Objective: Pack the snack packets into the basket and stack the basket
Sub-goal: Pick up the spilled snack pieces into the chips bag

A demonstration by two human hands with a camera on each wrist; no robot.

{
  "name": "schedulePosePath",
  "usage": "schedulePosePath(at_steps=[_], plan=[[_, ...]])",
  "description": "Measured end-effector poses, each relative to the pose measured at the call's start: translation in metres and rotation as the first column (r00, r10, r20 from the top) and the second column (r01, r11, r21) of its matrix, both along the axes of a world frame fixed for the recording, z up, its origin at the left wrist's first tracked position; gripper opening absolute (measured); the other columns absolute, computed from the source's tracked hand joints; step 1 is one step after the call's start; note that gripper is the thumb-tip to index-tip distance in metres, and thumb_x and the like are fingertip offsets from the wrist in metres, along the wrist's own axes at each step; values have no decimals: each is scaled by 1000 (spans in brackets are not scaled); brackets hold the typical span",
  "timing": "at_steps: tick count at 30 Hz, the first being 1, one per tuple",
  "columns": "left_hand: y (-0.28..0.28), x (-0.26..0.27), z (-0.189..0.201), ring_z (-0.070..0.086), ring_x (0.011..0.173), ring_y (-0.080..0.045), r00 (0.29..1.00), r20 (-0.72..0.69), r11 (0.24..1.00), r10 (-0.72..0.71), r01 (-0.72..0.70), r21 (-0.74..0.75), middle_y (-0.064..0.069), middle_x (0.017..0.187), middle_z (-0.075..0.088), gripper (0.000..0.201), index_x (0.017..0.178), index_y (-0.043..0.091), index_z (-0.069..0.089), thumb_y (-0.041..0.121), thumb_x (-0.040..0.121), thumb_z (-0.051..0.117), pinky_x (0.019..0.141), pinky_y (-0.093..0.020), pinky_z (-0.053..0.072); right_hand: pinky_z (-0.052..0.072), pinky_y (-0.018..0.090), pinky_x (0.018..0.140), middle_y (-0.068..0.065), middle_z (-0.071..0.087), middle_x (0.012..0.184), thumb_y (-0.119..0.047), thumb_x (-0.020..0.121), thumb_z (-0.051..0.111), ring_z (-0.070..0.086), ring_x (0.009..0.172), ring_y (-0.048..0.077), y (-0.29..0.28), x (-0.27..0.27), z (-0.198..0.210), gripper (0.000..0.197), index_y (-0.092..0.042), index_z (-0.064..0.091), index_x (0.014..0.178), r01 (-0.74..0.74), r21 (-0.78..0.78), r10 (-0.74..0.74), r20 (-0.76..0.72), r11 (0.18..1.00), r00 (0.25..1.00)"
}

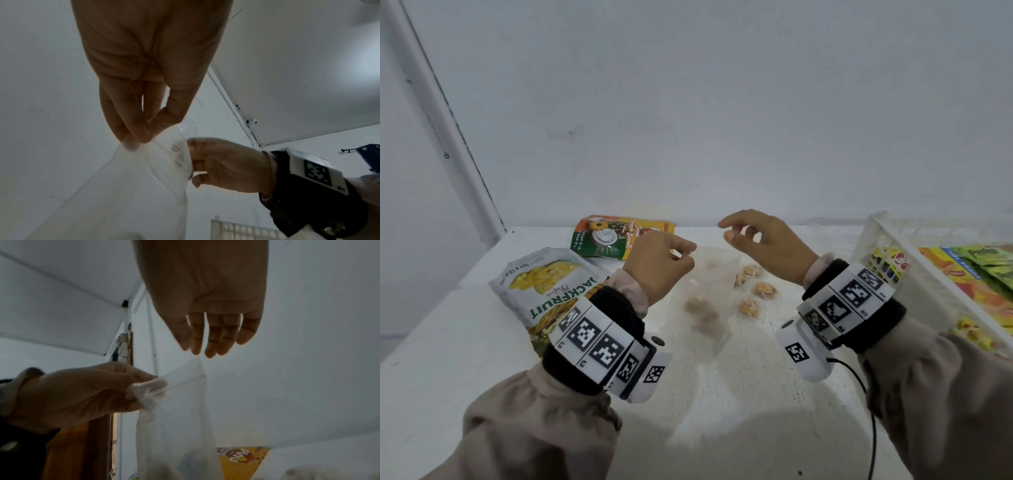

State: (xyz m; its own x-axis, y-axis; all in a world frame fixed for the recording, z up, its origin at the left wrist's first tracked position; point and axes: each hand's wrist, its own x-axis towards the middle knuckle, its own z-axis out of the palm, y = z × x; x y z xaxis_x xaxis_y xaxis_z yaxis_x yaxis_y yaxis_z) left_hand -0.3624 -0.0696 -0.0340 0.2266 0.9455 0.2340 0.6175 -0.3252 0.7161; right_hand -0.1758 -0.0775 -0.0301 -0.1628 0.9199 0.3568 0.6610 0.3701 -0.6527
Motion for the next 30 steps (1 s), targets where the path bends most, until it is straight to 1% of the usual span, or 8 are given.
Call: schedulePosePath(at_steps=[4,9,14,17,20,23,25,30], plan=[[0,-2,-1,58,74,-8,1000,-19,1000,14,-14,1,0,107,68,26,105,11,69,7,83,56,67,-7,33,38,14,64,-5,57,89,-8,84,62,47,66,3,20,20,-20,19,-13,62,102,122,-183,-87,192,976,977],[-1,-2,-2,54,66,0,1000,-27,1000,8,-7,5,-1,101,68,25,105,11,69,8,83,56,65,-6,32,41,29,95,4,52,126,-28,80,69,51,112,20,31,19,-60,52,-13,50,127,272,-493,79,580,827,811],[-1,-1,-2,52,65,3,1000,-28,1000,-6,6,7,-1,95,67,25,106,10,69,8,84,57,62,-4,34,38,31,97,6,47,134,-25,82,68,45,123,24,29,6,-64,60,-11,41,133,327,-478,168,735,816,657],[-2,-1,-1,54,66,0,999,-39,1000,-4,4,-1,1,86,64,25,107,11,68,9,84,56,66,-4,32,43,30,90,5,54,124,-25,84,63,53,110,22,31,4,-68,46,-14,47,125,296,-484,158,697,823,700],[-5,0,-1,58,70,-5,999,-36,1000,-7,7,-2,0,93,67,25,107,12,69,9,85,56,75,-10,37,43,27,76,0,57,100,-20,88,51,54,89,20,33,11,-61,19,-18,57,106,238,-456,38,517,857,855],[-7,1,0,60,75,-9,999,-33,1000,-4,4,-1,-1,96,68,25,106,11,69,9,85,56,82,-15,39,43,25,59,-2,55,78,-4,89,34,54,65,18,37,24,-46,32,-19,61,81,262,-433,-186,210,862,960],[-8,2,1,60,75,-9,999,-37,1000,-5,5,-2,-1,95,68,25,107,11,69,9,85,56,82,-15,39,41,24,54,2,53,71,1,89,28,50,58,17,39,36,-42,41,-18,61,75,319,-432,-250,209,843,945],[-10,5,0,60,76,-9,1000,-20,1000,-13,12,-12,-2,97,68,26,107,10,68,8,85,55,76,-11,38,47,27,76,7,58,118,-9,89,50,57,101,24,46,50,-55,28,-7,61,115,412,-428,-137,542,805,829]])
